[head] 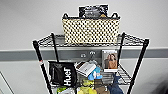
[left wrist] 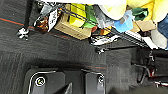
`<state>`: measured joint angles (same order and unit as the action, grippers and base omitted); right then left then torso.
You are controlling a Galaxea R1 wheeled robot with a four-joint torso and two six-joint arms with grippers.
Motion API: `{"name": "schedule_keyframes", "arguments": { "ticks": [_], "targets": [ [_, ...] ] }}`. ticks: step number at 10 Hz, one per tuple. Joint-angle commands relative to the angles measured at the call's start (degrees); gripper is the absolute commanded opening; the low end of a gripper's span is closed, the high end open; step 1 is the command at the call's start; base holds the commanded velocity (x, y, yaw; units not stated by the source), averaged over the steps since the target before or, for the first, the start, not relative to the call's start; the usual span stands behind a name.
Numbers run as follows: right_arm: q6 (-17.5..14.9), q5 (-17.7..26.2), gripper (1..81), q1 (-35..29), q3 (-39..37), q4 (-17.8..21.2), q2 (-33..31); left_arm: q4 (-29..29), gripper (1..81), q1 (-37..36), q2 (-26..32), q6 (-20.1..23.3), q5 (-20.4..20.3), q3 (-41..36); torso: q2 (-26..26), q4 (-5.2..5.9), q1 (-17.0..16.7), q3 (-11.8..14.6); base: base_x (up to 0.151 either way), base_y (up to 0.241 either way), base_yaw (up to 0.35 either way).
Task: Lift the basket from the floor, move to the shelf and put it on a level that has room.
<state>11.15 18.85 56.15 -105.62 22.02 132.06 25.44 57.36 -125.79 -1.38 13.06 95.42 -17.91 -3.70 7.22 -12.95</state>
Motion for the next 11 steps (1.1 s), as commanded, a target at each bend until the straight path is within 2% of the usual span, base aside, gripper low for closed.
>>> {"name": "schedule_keyframes", "arguments": {
  "ticks": [1, 4, 8, 11],
  "targets": [
    [-4.0, 1.4, 81.1, -0.4, -5.7, 0.6, 3.8, 0.3, 81.1, -0.8, -3.1, 4.3, 2.0, 3.5, 0.0, 0.00, 0.0, 0.0, 0.000, 0.000, 0.000],
    [-7.6, -0.4, 81.1, 3.8, -9.9, 0.6, 8.3, 0.3, 81.1, 2.6, -9.6, 7.1, 2.0, 10.1, 0.0, 0.00, 0.0, 0.0, 0.000, 0.000, 0.000],
    [-10.1, -1.9, 81.1, 8.0, -14.9, 0.5, 12.6, 0.3, 81.1, 6.1, -16.3, 10.1, 1.9, 18.5, 0.0, 0.00, 0.0, 0.0, 0.000, 0.000, 0.000],
    [-12.6, -2.4, 81.1, 10.5, -23.1, 0.5, 18.4, 0.3, 81.1, 8.3, -20.4, 11.8, 1.9, 24.3, 0.0, 0.00, 0.0, 0.0, 0.000, 0.000, 0.000]
  ]
}}
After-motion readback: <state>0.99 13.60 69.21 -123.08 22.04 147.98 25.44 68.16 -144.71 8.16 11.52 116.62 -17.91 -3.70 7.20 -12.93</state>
